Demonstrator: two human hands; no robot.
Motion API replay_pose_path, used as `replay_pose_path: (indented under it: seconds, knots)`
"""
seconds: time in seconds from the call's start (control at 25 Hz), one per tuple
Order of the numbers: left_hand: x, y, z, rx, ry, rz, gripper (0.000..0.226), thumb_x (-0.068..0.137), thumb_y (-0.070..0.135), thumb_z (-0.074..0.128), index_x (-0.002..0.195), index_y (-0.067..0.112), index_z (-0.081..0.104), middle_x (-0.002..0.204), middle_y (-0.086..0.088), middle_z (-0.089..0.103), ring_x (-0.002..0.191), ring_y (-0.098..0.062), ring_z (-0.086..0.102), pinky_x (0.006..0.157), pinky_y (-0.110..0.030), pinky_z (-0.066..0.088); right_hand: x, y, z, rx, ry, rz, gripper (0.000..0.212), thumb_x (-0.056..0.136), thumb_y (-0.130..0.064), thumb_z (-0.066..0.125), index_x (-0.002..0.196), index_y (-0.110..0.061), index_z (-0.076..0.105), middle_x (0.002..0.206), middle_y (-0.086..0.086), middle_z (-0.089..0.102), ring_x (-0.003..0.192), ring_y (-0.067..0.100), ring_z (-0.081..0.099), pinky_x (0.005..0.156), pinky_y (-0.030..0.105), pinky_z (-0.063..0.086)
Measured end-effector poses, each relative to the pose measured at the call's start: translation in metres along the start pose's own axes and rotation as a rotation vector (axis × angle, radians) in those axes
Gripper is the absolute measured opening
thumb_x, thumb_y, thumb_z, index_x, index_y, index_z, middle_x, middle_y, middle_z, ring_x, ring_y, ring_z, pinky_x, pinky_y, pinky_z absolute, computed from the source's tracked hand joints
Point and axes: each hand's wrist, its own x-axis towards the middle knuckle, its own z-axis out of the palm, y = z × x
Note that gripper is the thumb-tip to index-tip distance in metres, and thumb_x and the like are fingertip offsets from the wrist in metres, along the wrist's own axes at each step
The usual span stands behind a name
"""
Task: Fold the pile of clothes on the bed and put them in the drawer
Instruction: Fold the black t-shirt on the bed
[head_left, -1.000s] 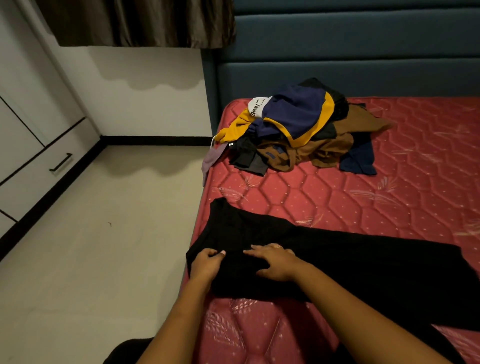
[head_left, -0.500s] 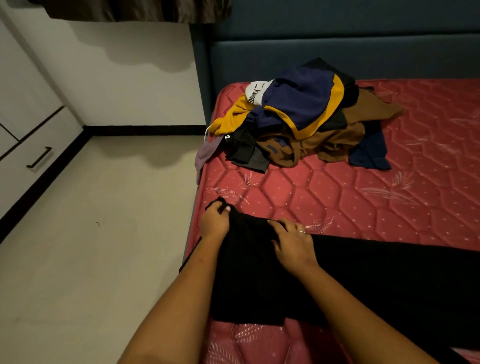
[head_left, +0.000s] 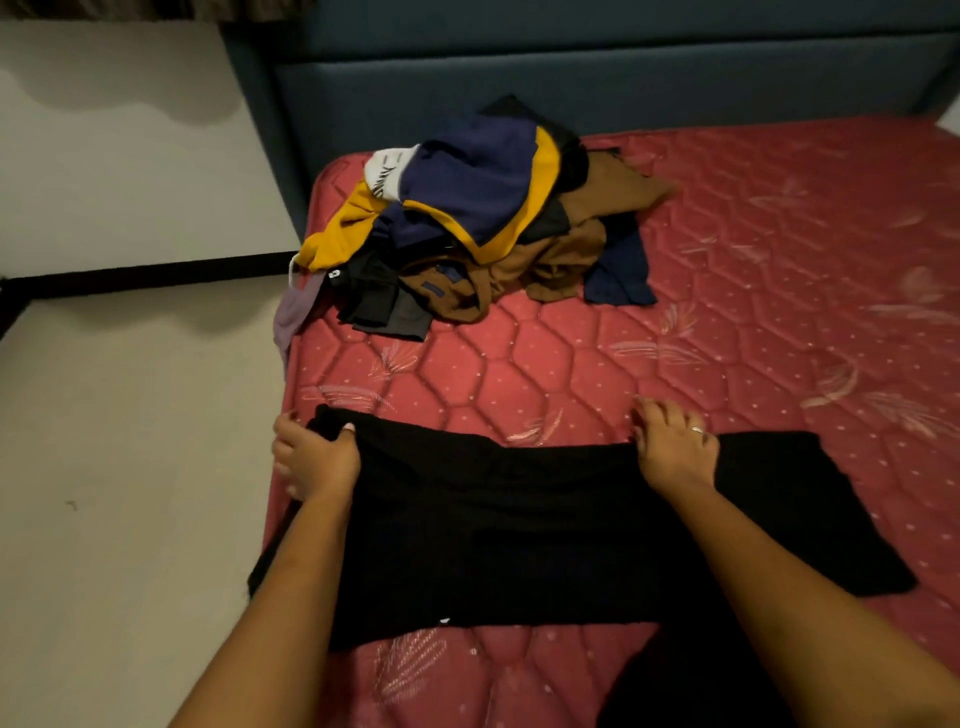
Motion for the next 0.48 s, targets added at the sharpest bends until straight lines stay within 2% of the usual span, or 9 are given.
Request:
replay_pose_path:
  seconds: [0.08,0.12,0.24,0.32,0.4,0.48]
  knots:
    - [-0.047,0.012,0.010,0.226,0.068,0.193,0.071,0.084,0.020,0.067,0.143,0.014,0.029,0.153,-0.013,0.024,0.139,-0.035,0.023,0.111,-0.055,0.018,0.002,0.061,-0.015,0.038,-0.036,0.210,0.049,0.099,-0.035,0.044,0.145,-0.027,0.031,0.150,0.007,0.029,0.135,0.034,0.026,0.107,0.051,0.027]
    - [-0.074,0.018,0.021,0.286,0.022,0.316,0.071,0.083,0.021,0.067,0.144,0.014,0.030,0.154,-0.013,0.021,0.140,-0.034,0.020,0.111,-0.056,0.014,-0.001,0.087,-0.023,0.055,-0.060,0.287,0.050,0.098,-0.035,0.045,0.145,-0.025,0.031,0.149,0.010,0.030,0.134,0.036,0.027,0.106,0.051,0.028]
    - [-0.154,0.038,0.061,0.445,-0.255,0.650,0.063,0.086,0.027,0.063,0.143,0.022,0.036,0.156,-0.007,0.017,0.142,-0.029,0.015,0.112,-0.057,0.011,-0.005,0.140,-0.038,0.120,-0.074,0.409,0.052,0.097,-0.032,0.051,0.143,-0.016,0.034,0.144,0.017,0.035,0.131,0.040,0.033,0.104,0.049,0.032]
    - [-0.195,0.043,0.086,0.585,-0.398,0.837,0.055,0.091,0.033,0.058,0.141,0.028,0.037,0.157,-0.001,0.014,0.143,-0.023,0.013,0.112,-0.057,0.011,-0.003,0.159,-0.044,0.188,-0.058,0.465,0.050,0.095,-0.033,0.055,0.136,-0.009,0.043,0.138,0.019,0.044,0.127,0.040,0.041,0.103,0.049,0.038]
    - [-0.215,0.046,0.102,0.692,-0.480,0.916,0.047,0.093,0.037,0.053,0.137,0.029,0.039,0.156,0.002,0.016,0.142,-0.020,0.014,0.112,-0.056,0.014,0.002,0.167,-0.046,0.258,-0.058,0.493,0.048,0.092,-0.038,0.058,0.129,-0.008,0.052,0.131,0.018,0.053,0.123,0.039,0.047,0.100,0.046,0.041]
    - [-0.219,0.048,0.113,0.750,-0.505,0.902,0.045,0.094,0.039,0.051,0.137,0.029,0.039,0.155,0.003,0.019,0.142,-0.020,0.016,0.112,-0.055,0.016,0.008,0.170,-0.049,0.323,-0.021,0.528,0.048,0.089,-0.042,0.061,0.126,-0.012,0.053,0.129,0.015,0.055,0.124,0.037,0.047,0.100,0.045,0.037]
